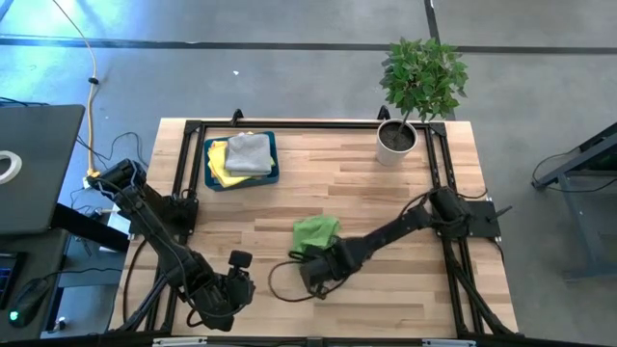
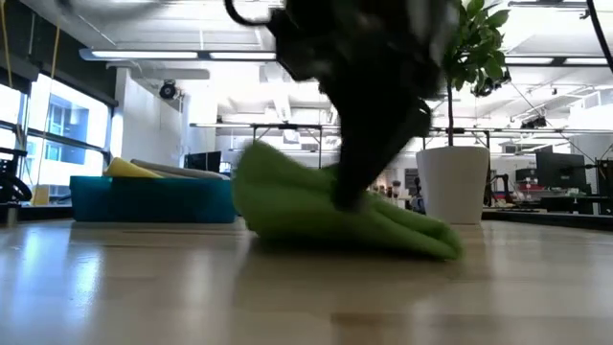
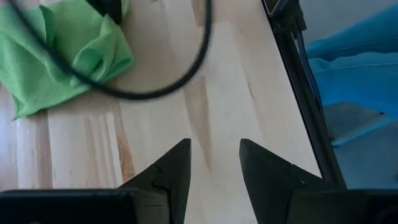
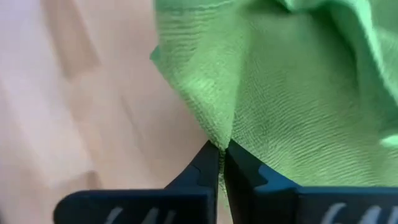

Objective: Fold microfiber towels
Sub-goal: Put the folded green microfiber cloth into the blue bin

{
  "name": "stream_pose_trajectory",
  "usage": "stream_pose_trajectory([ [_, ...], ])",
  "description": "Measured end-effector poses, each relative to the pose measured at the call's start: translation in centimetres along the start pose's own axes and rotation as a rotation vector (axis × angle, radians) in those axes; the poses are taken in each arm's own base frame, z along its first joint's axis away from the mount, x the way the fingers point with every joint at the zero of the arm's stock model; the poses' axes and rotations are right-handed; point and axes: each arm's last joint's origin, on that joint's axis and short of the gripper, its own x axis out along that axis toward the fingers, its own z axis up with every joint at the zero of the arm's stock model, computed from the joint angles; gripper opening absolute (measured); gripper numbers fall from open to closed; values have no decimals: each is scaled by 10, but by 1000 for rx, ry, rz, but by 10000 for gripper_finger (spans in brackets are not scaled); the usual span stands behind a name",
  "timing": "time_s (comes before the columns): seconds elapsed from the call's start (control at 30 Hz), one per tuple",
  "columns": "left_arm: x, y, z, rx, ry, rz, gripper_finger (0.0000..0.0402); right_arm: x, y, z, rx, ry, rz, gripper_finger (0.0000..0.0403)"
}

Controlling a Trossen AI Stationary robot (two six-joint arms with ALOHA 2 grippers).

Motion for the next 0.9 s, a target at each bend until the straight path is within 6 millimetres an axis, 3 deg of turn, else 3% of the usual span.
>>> stream_pose_trajectory([
  [0.23, -1, -2, -1, 13, -6, 4, 134, -31, -4, 47, 6, -23, 157, 1],
  [0.47, -4, -8, -2, 146, -66, 44, 159, -67, -11, 84, -1, -66, 306, 1],
  [0.7, -3, 6, 9, 230, -199, 347, 189, -77, -14, 95, 14, -103, 339, 0],
  [0.9, 4, 17, 22, 307, -213, 372, 197, -77, -17, 99, 30, -105, 354, 0],
])
